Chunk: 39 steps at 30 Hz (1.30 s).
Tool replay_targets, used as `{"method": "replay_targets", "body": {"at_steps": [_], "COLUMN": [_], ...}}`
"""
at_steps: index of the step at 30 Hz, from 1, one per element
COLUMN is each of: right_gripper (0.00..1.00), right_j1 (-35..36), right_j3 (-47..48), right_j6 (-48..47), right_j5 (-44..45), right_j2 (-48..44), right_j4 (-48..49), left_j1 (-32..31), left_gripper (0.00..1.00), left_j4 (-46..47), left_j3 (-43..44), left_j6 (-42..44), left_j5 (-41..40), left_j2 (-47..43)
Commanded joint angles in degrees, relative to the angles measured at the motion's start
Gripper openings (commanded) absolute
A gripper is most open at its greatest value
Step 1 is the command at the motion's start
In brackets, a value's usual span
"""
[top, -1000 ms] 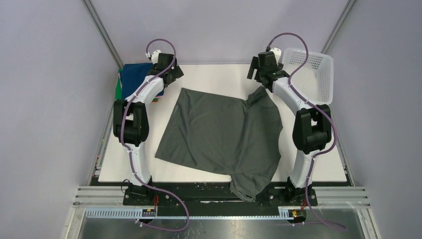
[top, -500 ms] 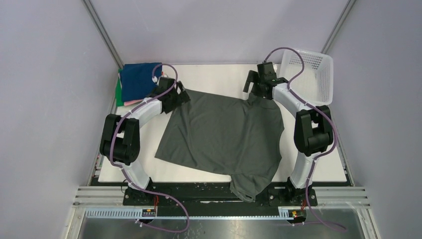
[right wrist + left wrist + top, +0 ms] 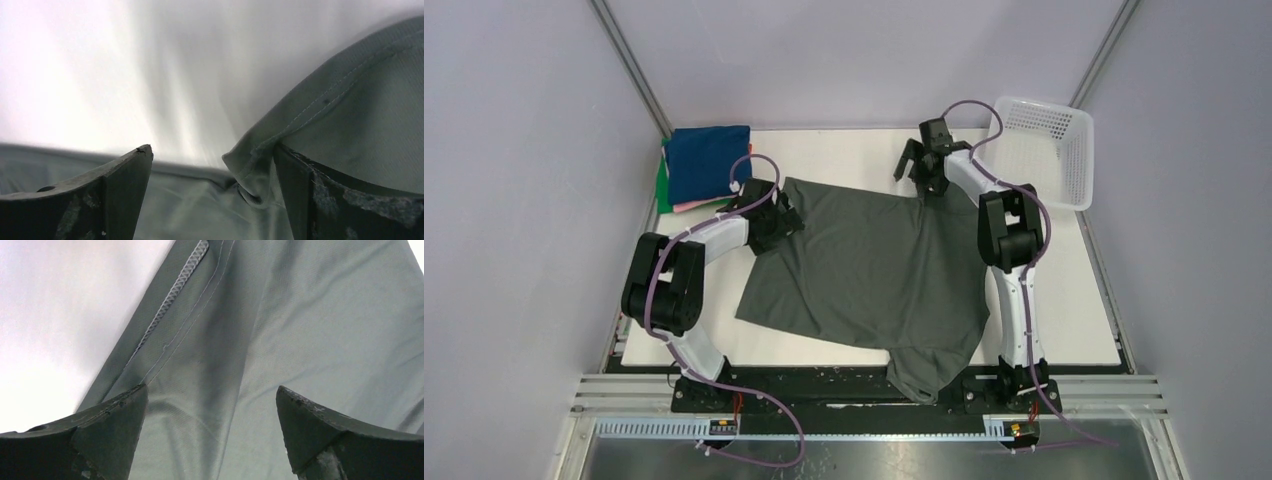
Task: Fold and stack the t-shirts
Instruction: Flatten out the tshirt
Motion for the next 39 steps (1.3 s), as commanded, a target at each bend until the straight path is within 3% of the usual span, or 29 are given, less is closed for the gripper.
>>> {"method": "replay_targets", "body": {"at_steps": [1,5,8,11,17,21,24,31,39], "right_gripper": [1.0,0.99,1.0,1.0,1.0,0.99,0.99,1.0,0.99], "right_j1": [0.1,0.1,0.1,0.1,0.5,2.8,5.3,7.8,7.0], "right_j3": [15.4,26.2,21.9,8.6,-24.0,-43.4,-50.4,-54.2,-44.9], "right_j6": [2.3,-0.5,-2.8,-4.4,-3.6,-1.3,-1.7,-2.7,-4.4], "right_j5": [-1.0,-0.2,1.4,3.3,1.5,1.0,-0.5,-1.4,1.1], "right_j2": [7.3,9.7,4.0,-6.5,-31.3,-43.8,-48.8,-46.6,-32.7], "right_j4": [-6.9,-15.0,-16.7,-12.9,-2.2,1.6,1.1,-1.7,-3.1], "left_j1": [0.8,1.3,1.4,1.4,1.3,0.7,-0.7,-2.4,-1.5], "left_gripper": [0.99,0.99,0.99,0.99,0.99,0.99,0.99,0.99,0.99], "left_j4": [-1.4,-5.9,-9.1,-10.3,-7.1,0.8,4.6,7.7,8.5], "left_j3": [-4.0,-8.1,-10.2,-12.8,-17.0,-16.6,-13.3,-9.4,-5.6], "left_j6": [-1.0,-1.7,-2.3,-2.9,-3.4,-3.7,-3.9,-3.9,-3.9], "left_j5": [-4.0,-7.1,-11.2,-11.2,-3.4,7.9,13.9,15.1,16.0], "left_j2": [-5.3,-9.2,-13.3,-18.2,-28.9,-27.9,-23.0,-10.5,0.3]}}
